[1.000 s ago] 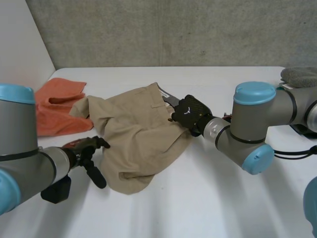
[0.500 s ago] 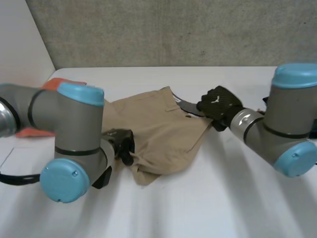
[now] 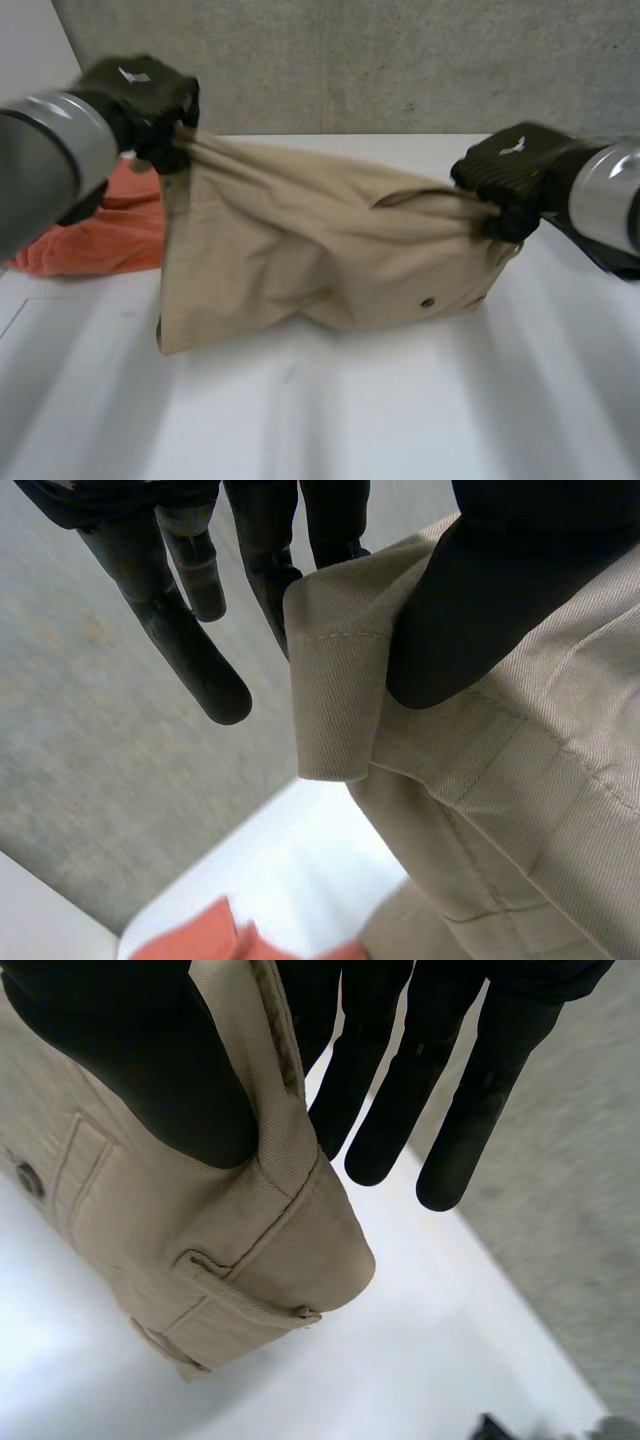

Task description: Fold the laundry.

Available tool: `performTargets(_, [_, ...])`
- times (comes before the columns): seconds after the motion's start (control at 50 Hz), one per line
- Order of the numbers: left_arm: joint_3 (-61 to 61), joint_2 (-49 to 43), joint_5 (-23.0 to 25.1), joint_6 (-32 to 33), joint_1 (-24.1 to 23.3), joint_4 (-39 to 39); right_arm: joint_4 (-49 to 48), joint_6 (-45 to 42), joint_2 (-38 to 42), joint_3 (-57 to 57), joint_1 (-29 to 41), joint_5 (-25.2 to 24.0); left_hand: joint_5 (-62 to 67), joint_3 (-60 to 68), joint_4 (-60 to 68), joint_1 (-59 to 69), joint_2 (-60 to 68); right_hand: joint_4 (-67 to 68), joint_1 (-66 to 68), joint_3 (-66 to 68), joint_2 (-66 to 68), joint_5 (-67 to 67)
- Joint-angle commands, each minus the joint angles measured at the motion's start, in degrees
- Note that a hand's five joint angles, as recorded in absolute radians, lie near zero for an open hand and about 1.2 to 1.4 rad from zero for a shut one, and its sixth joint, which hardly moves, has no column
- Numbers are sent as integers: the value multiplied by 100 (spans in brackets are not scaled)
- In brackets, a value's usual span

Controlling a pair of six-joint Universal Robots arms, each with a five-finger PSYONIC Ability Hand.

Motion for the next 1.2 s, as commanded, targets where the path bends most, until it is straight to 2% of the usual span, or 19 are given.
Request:
performTargets(0.02, [955, -1542, -198, 666, 28, 239, -477, 62, 1139, -409, 227, 171, 1287, 6505, 1190, 1495, 1206, 1148, 1567, 1194, 1259, 1377])
performTargets(0.14, [2581, -2053, -155, 667, 98, 1415, -1944, 509, 1659, -1455, 367, 760, 1287, 6505, 1190, 1495, 1206, 1148, 1567, 1194, 1259, 1377])
performTargets(0.16, [3018, -2053, -120, 606, 133, 1983, -2573, 693, 1642, -1691, 385, 926, 1287, 6505, 1190, 1495, 1206, 1148, 1567, 1194, 1259, 1377])
performTargets(0.22, [3522, -2001, -58, 430, 186, 2830, -3648, 993, 1563, -1825, 394, 1068, 1287, 6505, 1190, 1495, 1206, 1148, 1567, 1194, 1259, 1377])
performTargets(0.24, [3706, -1948, 12, 255, 204, 3250, -4391, 1194, 1432, -1817, 403, 1051, 1287, 6505, 1190, 1495, 1206, 1148, 1567, 1194, 1259, 1377])
performTargets(0.32, [3875, -1808, 205, -88, 256, 3378, -5713, 1494, 1124, -1659, 420, 972, 1287, 6505, 1190, 1495, 1206, 1148, 1567, 1194, 1259, 1377])
performTargets(0.38, [3805, -1764, 162, -168, 309, 3176, -5691, 1486, 1000, -1580, 447, 910, 1287, 6505, 1190, 1495, 1206, 1148, 1567, 1194, 1259, 1377])
performTargets(0.46, [3384, -1614, 65, -265, 467, 2675, -5033, 1451, 859, -1316, 464, 858, 1287, 6505, 1190, 1495, 1206, 1148, 1567, 1194, 1259, 1377])
performTargets(0.56, [1754, -1404, 188, -432, 529, 2069, -3865, 1319, 806, -501, 455, 823, 1287, 6505, 1190, 1495, 1206, 1148, 1567, 1194, 1259, 1377])
performTargets(0.66, [169, -1403, 478, -353, 485, 2208, -3449, 977, 868, 669, 508, 585, 1287, 6505, 1190, 1495, 1206, 1148, 1567, 1194, 1259, 1377])
performTargets(0.8, [-1275, -2000, 610, 121, 310, 2604, -3845, 335, 1667, 1997, 535, 268, 1287, 6505, 1190, 1495, 1206, 1148, 1567, 1194, 1259, 1377])
performTargets(0.82, [-1328, -2079, 602, 191, 283, 2595, -3871, 274, 1746, 2050, 535, 303, 1006, 6224, 908, 1214, 925, 1148, 1567, 1194, 1259, 1377])
performTargets(0.84, [-1363, -2141, 575, 279, 248, 2586, -3871, 238, 1808, 2077, 535, 330, 54, 5272, -44, 262, -27, 1148, 1567, 1194, 1259, 1377])
performTargets(0.86, [-1407, -2220, 497, 454, 204, 2543, -3836, 142, 1904, 2120, 517, 443, -1870, 3347, -1968, -1663, -1952, -670, -250, -623, -559, -440])
performTargets(0.9, [-1442, -2186, 382, 569, 169, 2499, -3766, 123, 1914, 2138, 517, 602, -2928, 2289, -3026, -2721, -3010, -2965, -2546, -2919, -2854, -2736])
performTargets(0.92, [-1451, -2142, 330, 613, 151, 2498, -3731, 132, 1896, 2147, 508, 690, -3266, 1952, -3364, -3058, -3347, -3559, -3139, -3512, -3447, -3329])
performTargets(0.98, [-1486, -1878, 118, 684, 134, 2490, -3608, 290, 1712, 2173, 464, 971, -5099, 119, -5197, -4891, -5180, -3983, -3564, -3937, -3872, -3754])
performTargets(1.06, [-1626, -1395, 57, 666, 142, 2498, -3502, 545, 1229, 2279, 359, 1033, -5658, -440, -5756, -5450, -5739, -4305, -3885, -4258, -4194, -4075])
performTargets(1.2, [-2408, -534, 48, 693, 177, 2490, -3169, 739, 385, 2542, 16, 559, -5155, 63, -5253, -4947, -5236, -4238, -3818, -4191, -4127, -4008])
